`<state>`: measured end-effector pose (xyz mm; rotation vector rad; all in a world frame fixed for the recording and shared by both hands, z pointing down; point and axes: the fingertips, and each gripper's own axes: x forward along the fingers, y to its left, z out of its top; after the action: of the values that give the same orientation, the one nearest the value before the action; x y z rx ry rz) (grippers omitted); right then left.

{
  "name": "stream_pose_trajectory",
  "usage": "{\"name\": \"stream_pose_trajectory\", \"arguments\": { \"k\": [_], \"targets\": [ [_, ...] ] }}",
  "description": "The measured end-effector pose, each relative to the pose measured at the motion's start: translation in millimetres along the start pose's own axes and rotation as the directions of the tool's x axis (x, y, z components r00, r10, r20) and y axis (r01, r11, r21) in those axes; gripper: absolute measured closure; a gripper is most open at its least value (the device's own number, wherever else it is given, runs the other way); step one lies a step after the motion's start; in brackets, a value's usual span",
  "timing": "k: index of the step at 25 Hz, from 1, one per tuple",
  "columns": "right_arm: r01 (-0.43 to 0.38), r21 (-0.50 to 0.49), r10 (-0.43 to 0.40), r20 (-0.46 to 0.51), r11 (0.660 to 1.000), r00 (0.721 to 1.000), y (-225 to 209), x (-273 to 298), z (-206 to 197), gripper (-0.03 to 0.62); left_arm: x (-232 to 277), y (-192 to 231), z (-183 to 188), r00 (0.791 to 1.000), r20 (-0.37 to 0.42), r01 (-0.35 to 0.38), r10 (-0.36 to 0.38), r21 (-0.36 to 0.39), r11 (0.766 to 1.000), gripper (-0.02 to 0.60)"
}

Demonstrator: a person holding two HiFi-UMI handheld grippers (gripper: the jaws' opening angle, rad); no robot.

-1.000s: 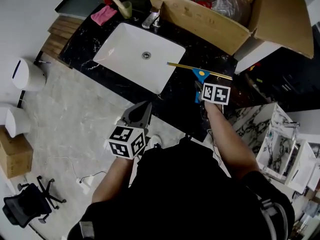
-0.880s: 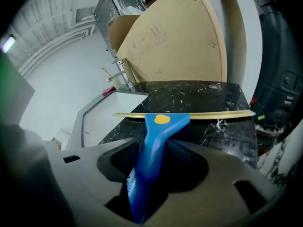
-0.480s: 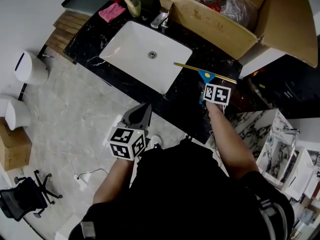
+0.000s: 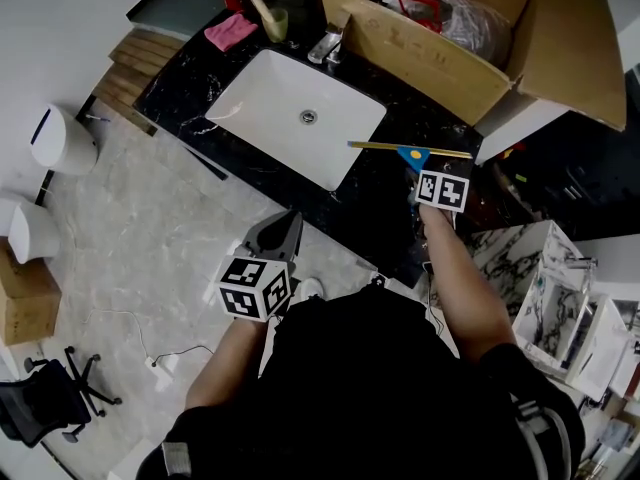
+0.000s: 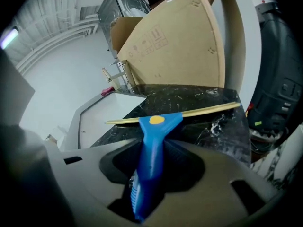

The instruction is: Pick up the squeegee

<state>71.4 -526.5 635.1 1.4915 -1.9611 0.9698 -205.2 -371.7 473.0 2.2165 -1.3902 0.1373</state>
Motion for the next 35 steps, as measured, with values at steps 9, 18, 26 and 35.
{"name": "stream_pose_trajectory", "arguments": {
  "k": [9,18,26,35],
  "targets": [
    [-0.005,-0.091,0.012,0.077,0.996,0.997,24,-38,-1,0.450,-3,-8,-6,0.998,-0.019,0.060,-0.060,0.024,0.998,0.564],
    [-0.055,-0.089,0.071,0.185,0.995,0.980,61,-96,-7,0.450,-8,-23,-7,0.988,-0.044,0.152,-0.149,0.070,0.986,0.563],
    [-0.150,0.001,0.142,0.319,0.989,0.937,88,-157,-10,0.450,-18,-44,2,0.969,-0.054,0.247,-0.242,0.110,0.963,0.563],
    [-0.368,0.049,0.297,0.497,0.929,0.815,117,-225,-6,0.450,-16,-75,14,0.948,-0.028,0.318,-0.317,0.102,0.943,0.564]
  ]
}}
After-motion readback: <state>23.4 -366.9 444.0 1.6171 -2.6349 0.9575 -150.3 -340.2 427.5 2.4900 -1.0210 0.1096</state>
